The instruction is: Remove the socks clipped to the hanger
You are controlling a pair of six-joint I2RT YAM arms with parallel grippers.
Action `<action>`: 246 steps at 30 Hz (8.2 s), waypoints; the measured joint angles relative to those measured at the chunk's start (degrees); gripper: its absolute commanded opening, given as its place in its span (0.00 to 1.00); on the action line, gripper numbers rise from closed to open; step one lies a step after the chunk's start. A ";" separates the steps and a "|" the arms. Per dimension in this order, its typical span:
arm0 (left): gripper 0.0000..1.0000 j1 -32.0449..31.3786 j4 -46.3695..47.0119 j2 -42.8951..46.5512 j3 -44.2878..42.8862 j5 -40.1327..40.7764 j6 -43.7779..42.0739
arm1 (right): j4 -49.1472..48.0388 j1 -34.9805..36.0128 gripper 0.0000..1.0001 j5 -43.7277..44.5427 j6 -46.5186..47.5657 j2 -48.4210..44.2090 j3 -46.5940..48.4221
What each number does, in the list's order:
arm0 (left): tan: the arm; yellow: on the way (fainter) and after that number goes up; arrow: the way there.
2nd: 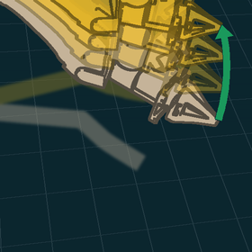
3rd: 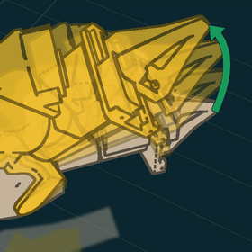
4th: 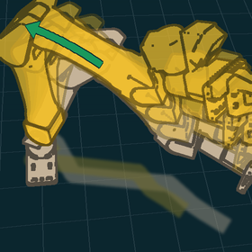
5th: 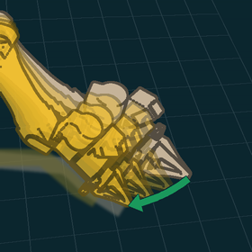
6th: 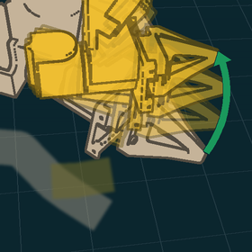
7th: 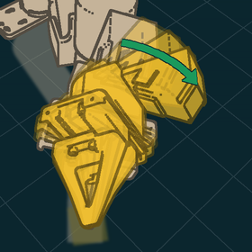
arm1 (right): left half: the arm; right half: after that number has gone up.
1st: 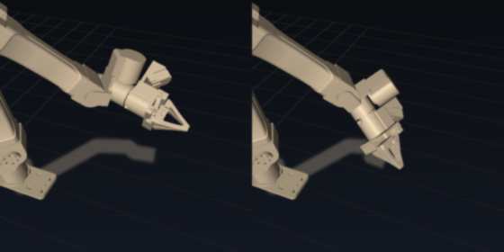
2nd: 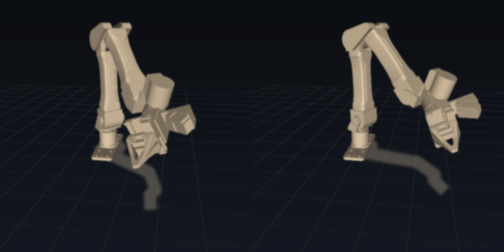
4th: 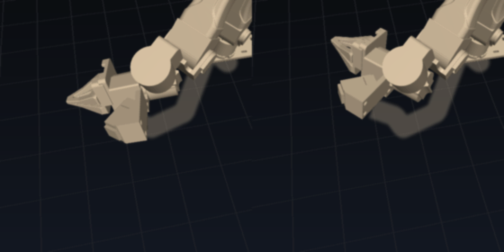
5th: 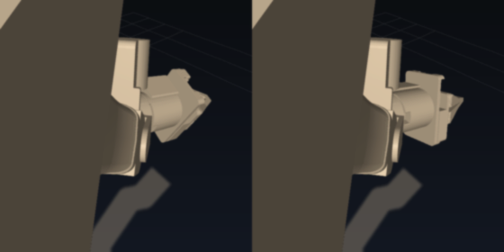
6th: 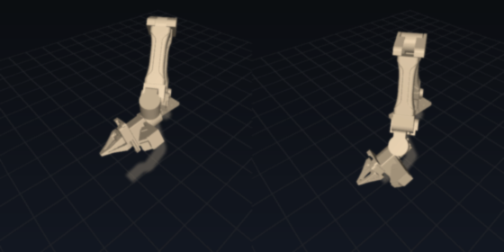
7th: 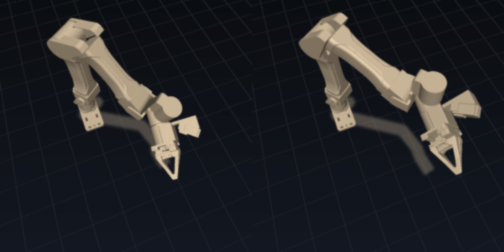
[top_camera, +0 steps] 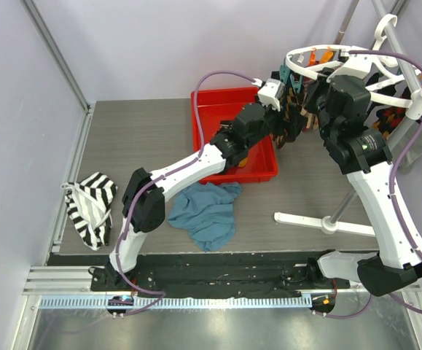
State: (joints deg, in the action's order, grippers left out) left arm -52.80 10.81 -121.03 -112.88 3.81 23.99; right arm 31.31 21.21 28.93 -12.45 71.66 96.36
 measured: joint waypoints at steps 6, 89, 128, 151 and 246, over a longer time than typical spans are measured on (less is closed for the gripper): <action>0.24 -0.02 1.86 -2.75 0.00 4.35 0.90 | -0.20 -0.33 0.24 -0.61 -0.59 -0.70 -1.46; 0.00 -4.59 1.44 8.83 10.08 5.66 -6.49 | 14.14 5.09 0.48 10.71 -2.64 17.92 20.13; 0.00 6.34 -5.14 12.28 18.95 13.46 0.42 | 12.24 6.12 0.01 13.46 -1.44 15.87 18.91; 0.90 8.83 -1.18 12.44 22.38 -2.08 1.88 | 11.58 6.10 0.01 10.71 -1.86 14.84 17.66; 0.00 -1.86 0.61 8.72 11.61 13.09 -6.14 | 20.02 7.63 0.53 11.74 -11.72 27.30 33.97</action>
State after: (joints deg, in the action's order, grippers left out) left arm -54.65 11.42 -112.31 -101.27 16.91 17.85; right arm 51.33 28.84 40.66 -24.16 98.96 130.32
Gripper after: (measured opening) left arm 0.033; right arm 0.533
